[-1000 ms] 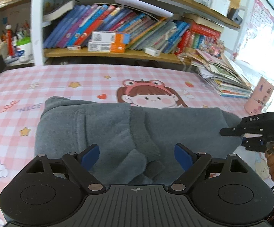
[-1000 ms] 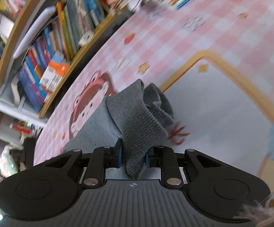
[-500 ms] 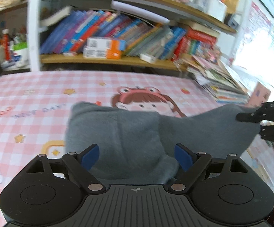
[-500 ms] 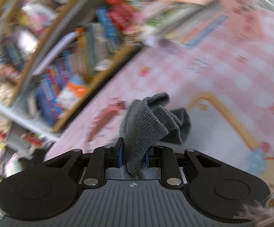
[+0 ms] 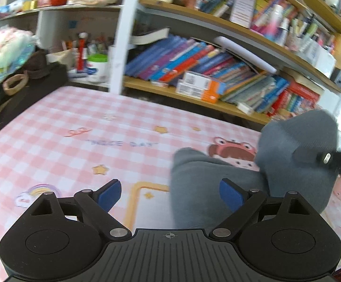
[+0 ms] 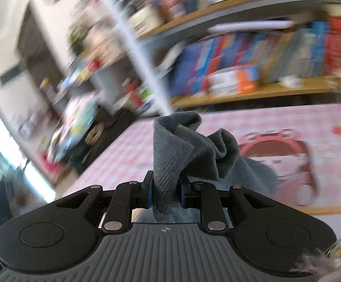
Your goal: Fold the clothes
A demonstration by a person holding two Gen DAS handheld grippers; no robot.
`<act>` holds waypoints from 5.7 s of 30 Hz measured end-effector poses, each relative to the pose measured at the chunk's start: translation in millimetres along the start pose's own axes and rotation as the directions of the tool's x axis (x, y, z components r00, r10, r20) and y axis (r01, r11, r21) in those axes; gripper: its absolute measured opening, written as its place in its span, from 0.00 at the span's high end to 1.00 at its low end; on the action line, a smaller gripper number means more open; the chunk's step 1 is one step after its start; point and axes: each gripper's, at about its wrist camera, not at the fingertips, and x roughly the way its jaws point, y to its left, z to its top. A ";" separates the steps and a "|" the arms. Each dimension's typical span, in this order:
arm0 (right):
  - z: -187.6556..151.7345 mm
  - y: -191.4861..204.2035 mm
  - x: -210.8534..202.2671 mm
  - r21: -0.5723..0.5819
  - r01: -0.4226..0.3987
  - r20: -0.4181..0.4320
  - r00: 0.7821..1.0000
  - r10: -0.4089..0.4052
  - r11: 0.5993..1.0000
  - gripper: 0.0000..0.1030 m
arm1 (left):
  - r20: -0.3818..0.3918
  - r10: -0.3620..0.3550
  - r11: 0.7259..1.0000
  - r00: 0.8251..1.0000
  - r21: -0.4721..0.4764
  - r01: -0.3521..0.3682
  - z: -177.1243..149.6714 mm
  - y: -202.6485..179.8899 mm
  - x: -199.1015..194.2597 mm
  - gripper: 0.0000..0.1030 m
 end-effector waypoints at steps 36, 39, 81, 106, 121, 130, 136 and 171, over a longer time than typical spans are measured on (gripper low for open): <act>-47.2 -66.1 4.1 0.406 0.326 -0.095 0.944 -0.315 0.854 0.24 | -0.125 -0.336 0.902 0.934 0.244 0.357 13.1 -30.2 52.8 0.12; -51.7 -70.3 12.9 0.416 0.350 -0.142 0.937 -0.320 0.839 0.24 | -0.109 -0.343 0.899 0.933 0.251 0.360 14.1 -32.3 52.0 0.14; -48.8 -60.9 33.3 0.357 0.359 -0.212 0.930 -0.300 0.862 0.24 | -0.094 -0.505 0.836 0.858 -0.304 0.458 5.9 48.0 74.2 0.87; -53.5 -66.2 50.7 0.421 0.293 -0.253 0.947 -0.199 0.858 0.23 | -0.133 -0.385 0.878 0.913 -0.358 0.318 -3.5 78.1 72.6 0.19; -44.6 -54.9 47.6 0.376 0.231 -0.177 0.969 -0.175 0.897 0.69 | -0.285 -0.463 0.854 0.839 -0.396 0.337 -15.5 68.8 104.7 0.38; -52.0 -78.4 54.9 0.473 0.244 -0.232 0.961 -0.148 0.847 0.55 | -0.309 -0.481 0.846 0.820 -0.411 0.341 -14.7 68.1 114.1 0.31; -54.0 -83.6 60.1 0.512 0.229 -0.246 0.962 -0.114 0.828 0.50 | -0.332 -0.504 0.829 0.797 -0.444 0.340 -18.8 68.5 123.8 0.32; 72.4 -147.6 119.2 0.371 0.145 -0.068 0.989 -0.129 0.917 0.70 | -0.211 -0.519 0.836 0.829 -0.327 0.440 105.4 37.7 222.3 0.43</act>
